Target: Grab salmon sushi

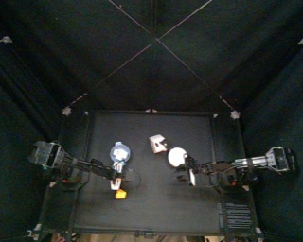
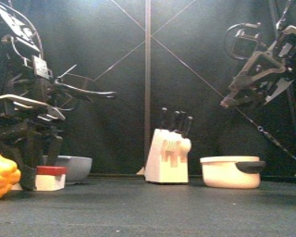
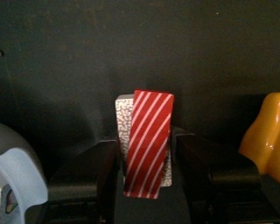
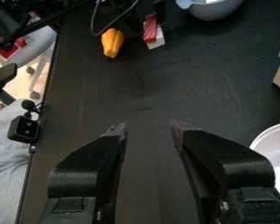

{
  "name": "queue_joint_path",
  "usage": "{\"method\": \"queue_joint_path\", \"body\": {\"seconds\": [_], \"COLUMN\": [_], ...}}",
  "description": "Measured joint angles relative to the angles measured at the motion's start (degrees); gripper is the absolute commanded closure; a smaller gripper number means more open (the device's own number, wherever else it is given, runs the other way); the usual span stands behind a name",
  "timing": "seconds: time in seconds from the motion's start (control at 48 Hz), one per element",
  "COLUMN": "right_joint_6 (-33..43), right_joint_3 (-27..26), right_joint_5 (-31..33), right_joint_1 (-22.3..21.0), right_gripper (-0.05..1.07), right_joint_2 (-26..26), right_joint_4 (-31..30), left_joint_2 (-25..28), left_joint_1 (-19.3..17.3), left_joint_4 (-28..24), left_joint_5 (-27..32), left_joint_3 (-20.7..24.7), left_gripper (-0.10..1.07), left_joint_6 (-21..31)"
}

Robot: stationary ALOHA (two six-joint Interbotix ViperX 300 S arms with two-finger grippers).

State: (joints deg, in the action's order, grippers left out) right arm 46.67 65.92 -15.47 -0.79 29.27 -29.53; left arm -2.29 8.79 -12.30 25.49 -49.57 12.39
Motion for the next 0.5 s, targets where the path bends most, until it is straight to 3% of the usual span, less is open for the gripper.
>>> {"method": "queue_joint_path", "body": {"seconds": [0.5], "right_joint_6": [0.0], "right_joint_3": [0.0], "right_joint_5": [0.0], "right_joint_1": [0.0], "right_gripper": [0.21], "right_joint_2": [0.0], "right_joint_4": [0.0], "left_joint_2": [-3.2], "left_joint_1": [0.5], "left_joint_4": [0.5], "left_joint_5": [-2.6], "left_joint_3": [1.8], "left_gripper": [0.50], "left_joint_6": [0.0]}}
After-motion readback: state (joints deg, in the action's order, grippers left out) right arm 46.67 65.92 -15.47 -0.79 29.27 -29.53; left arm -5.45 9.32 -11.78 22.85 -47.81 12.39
